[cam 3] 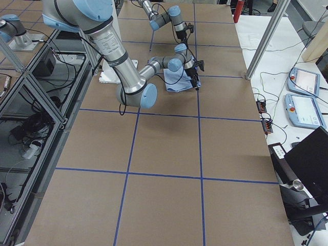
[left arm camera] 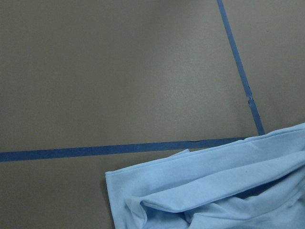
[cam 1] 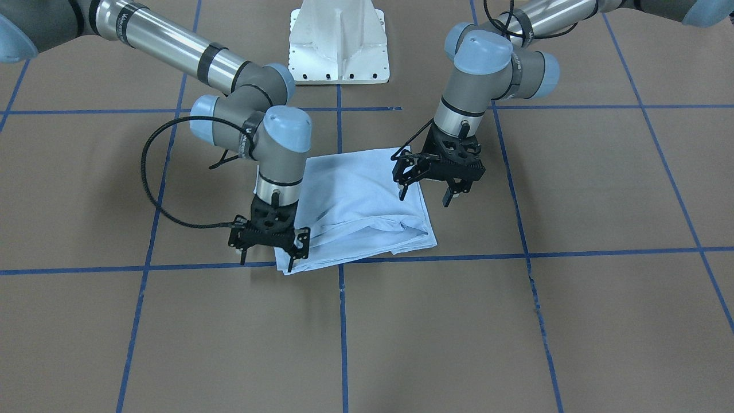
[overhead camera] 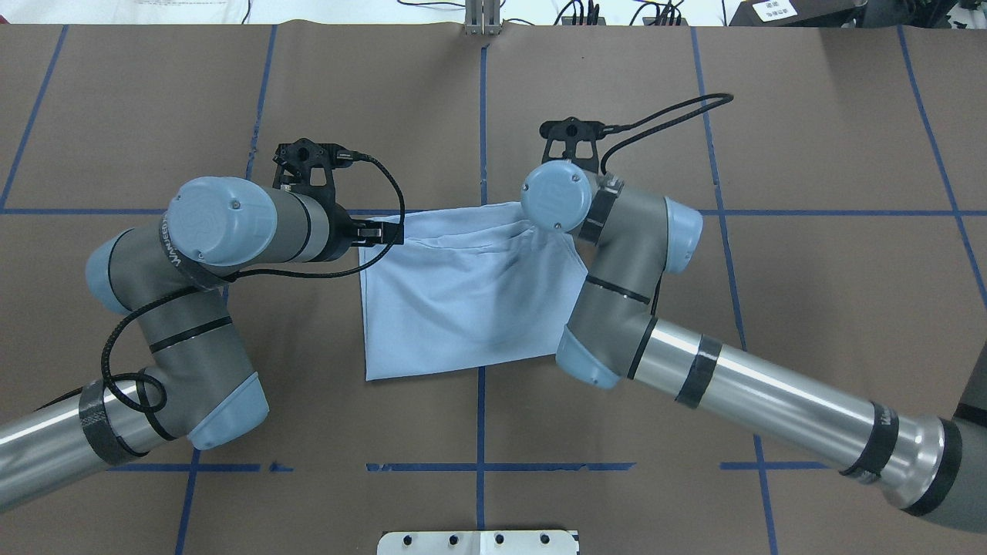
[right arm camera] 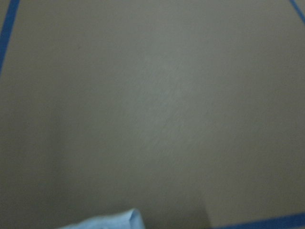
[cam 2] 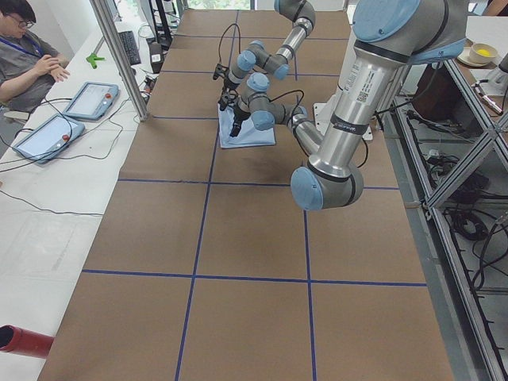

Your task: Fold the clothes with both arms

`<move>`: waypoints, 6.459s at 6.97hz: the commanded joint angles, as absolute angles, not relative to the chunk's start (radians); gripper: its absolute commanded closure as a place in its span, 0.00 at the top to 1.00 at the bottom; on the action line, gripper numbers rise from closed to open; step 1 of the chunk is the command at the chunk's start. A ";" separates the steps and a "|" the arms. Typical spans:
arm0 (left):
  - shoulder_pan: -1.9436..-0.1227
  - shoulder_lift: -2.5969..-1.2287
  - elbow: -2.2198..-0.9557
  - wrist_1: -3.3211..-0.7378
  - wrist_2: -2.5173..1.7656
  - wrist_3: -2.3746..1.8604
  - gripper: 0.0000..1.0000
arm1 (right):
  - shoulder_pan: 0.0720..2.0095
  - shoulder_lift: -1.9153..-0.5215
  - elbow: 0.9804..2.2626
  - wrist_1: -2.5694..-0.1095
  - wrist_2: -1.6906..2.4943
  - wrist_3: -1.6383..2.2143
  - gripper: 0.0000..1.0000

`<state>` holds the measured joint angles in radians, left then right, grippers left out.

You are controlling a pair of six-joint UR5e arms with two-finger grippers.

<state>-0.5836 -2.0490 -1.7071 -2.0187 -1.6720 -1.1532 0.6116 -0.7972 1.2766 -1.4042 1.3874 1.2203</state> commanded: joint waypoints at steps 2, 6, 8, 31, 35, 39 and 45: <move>-0.571 -2.055 -1.671 -2.010 -1.667 -1.155 1.00 | 0.819 -0.761 1.247 -1.361 1.716 1.128 1.00; -0.526 -2.101 -1.556 -2.006 -1.661 -1.147 1.00 | 0.811 -0.767 1.247 -1.284 1.721 1.127 1.00; -0.535 -2.138 -1.504 -2.009 -1.635 -1.144 1.00 | 0.811 -0.769 1.247 -1.282 1.721 1.129 1.00; -0.782 -2.169 -1.399 -2.164 -1.813 -0.988 1.00 | 0.563 -0.785 1.344 -1.351 1.445 1.477 0.00; -0.781 -2.169 -1.399 -2.164 -1.813 -0.988 1.00 | 0.609 -0.801 1.333 -1.353 1.445 1.457 0.00; -0.776 -2.181 -1.402 -2.161 -1.816 -1.039 1.00 | 0.783 -0.788 1.339 -1.339 1.723 1.170 1.00; -1.050 -1.904 -1.871 -1.797 -2.020 -0.471 1.00 | 1.300 -1.058 1.492 -1.516 2.270 0.355 1.00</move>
<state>-0.9411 -1.9785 -1.7786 -1.8945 -1.9554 -0.6502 1.1903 -1.0030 1.4475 -1.4171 2.2187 0.5605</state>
